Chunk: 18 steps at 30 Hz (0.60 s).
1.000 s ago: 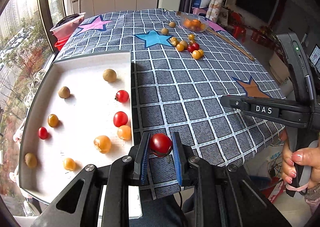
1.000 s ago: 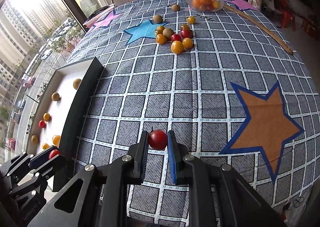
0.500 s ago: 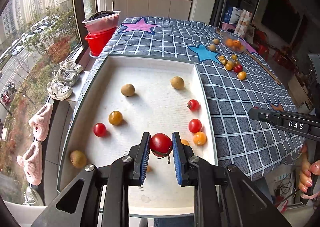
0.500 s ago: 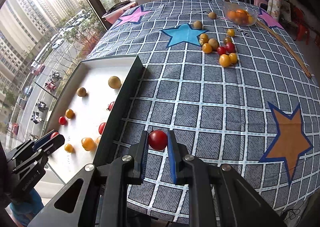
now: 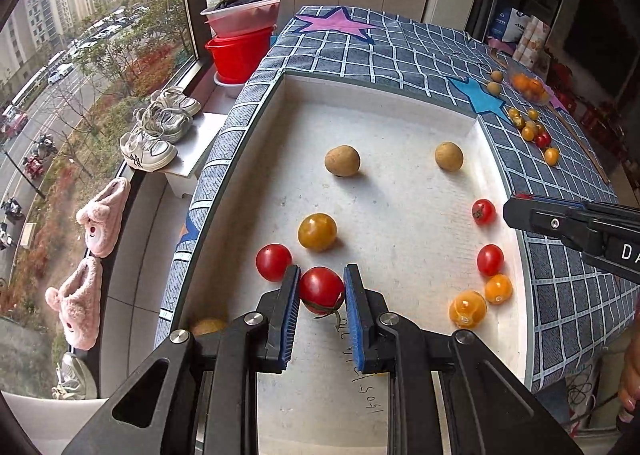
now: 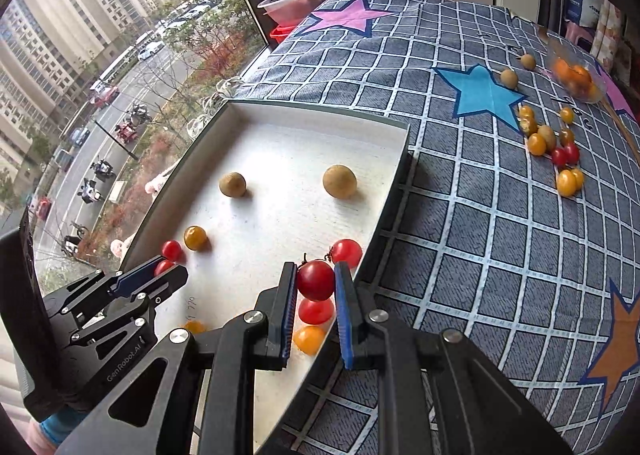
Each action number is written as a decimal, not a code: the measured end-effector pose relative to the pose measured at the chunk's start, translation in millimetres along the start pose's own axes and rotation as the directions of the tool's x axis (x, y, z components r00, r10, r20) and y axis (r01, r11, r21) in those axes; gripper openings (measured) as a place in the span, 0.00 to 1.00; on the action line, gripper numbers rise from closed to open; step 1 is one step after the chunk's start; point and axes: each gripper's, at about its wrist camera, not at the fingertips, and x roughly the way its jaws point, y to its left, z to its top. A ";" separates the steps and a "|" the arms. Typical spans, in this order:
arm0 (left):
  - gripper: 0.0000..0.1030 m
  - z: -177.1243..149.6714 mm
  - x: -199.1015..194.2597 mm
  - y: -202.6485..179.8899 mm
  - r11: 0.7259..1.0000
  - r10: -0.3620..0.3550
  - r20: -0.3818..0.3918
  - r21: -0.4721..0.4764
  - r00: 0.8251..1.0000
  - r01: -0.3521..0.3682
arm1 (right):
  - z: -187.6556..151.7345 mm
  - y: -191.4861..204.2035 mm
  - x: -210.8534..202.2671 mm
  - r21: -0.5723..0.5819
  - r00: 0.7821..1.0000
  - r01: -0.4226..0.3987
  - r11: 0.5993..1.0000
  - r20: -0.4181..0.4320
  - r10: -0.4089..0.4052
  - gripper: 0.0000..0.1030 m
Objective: Organize fruits
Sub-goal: 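Carry both red tomatoes over the white tray with both tools, then open both tools to drop the red tomatoes into the white tray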
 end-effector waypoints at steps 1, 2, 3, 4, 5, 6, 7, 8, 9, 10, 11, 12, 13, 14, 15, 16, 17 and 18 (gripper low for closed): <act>0.23 0.3 1.6 0.5 1.000 0.000 -0.006 -0.002 1.000 0.000 | 3.1 2.7 4.6 -0.007 1.000 -0.002 1.000 -0.007 0.001 0.19; 0.23 0.5 3.4 1.2 1.000 0.001 -0.011 -0.005 1.000 -0.001 | 6.0 5.0 9.6 -0.013 1.000 -0.002 1.000 -0.016 0.002 0.19; 0.23 0.4 4.7 1.6 1.000 0.001 -0.016 -0.006 1.000 -0.001 | 8.6 7.0 14.7 -0.019 1.000 -0.003 1.000 -0.025 0.002 0.19; 0.23 0.7 6.0 1.8 1.000 0.002 -0.020 -0.007 1.000 -0.002 | 10.6 8.6 19.7 -0.023 0.999 -0.001 1.000 -0.033 0.000 0.19; 0.23 0.6 7.2 1.8 1.000 0.004 -0.024 -0.006 1.000 -0.004 | 12.3 10.2 24.7 -0.027 0.999 0.001 1.000 -0.041 -0.002 0.19; 0.23 0.4 8.3 1.4 1.000 0.006 -0.028 -0.005 1.000 -0.006 | 13.8 11.6 29.4 -0.030 0.999 0.001 1.000 -0.049 -0.003 0.19; 0.23 0.3 9.0 1.2 1.000 0.006 -0.032 -0.005 0.999 -0.006 | 15.2 12.8 34.0 -0.034 0.998 0.003 0.999 -0.057 -0.005 0.19; 0.23 -0.1 10.0 1.0 1.000 0.007 -0.035 -0.005 0.999 -0.007 | 15.9 14.0 38.6 -0.040 0.998 0.008 0.999 -0.065 -0.010 0.19; 0.23 0.1 11.7 0.2 1.000 0.008 -0.039 -0.003 0.999 -0.008 | 16.3 15.4 43.1 -0.047 0.997 0.014 0.999 -0.073 -0.018 0.19; 0.23 -0.3 12.9 -0.4 1.000 0.010 -0.044 0.000 0.999 -0.010 | 16.7 16.8 47.7 -0.054 0.997 0.020 0.998 -0.080 -0.024 0.19; 0.23 -0.1 12.7 -1.2 1.000 0.014 -0.040 0.003 0.999 -0.014 | 16.8 18.0 52.0 -0.060 0.996 0.025 0.998 -0.087 -0.030 0.19; 0.23 -0.5 12.7 -2.2 1.000 0.019 -0.039 0.008 0.999 -0.018 | 16.5 19.2 56.2 -0.065 0.995 0.030 0.997 -0.095 -0.036 0.19; 0.23 0.0 13.1 -3.2 1.000 0.021 -0.040 0.012 0.999 -0.021 | 15.9 20.3 58.8 -0.070 0.994 0.035 0.997 -0.097 -0.042 0.19; 0.23 0.3 13.5 -3.8 1.000 0.022 -0.041 0.016 0.999 -0.021 | 16.2 22.3 59.1 -0.082 0.995 0.046 0.996 -0.085 -0.053 0.19; 0.23 0.3 13.5 -4.4 1.000 0.025 -0.040 0.020 0.999 -0.024 | 16.4 24.9 59.8 -0.099 0.994 0.059 0.993 -0.084 -0.067 0.19; 0.23 0.4 13.7 -5.1 0.999 0.028 -0.042 0.024 0.999 -0.027 | 16.2 26.7 60.8 -0.114 0.993 0.070 0.991 -0.083 -0.079 0.19; 0.23 0.5 13.7 -5.8 0.999 0.031 -0.042 0.028 0.999 -0.030 | 14.7 29.4 60.1 -0.126 0.993 0.077 0.989 -0.081 -0.088 0.20; 0.23 1.2 13.7 -6.4 0.999 0.034 -0.043 0.031 0.999 -0.032 | 15.1 30.3 60.1 -0.130 0.992 0.079 0.988 -0.083 -0.090 0.20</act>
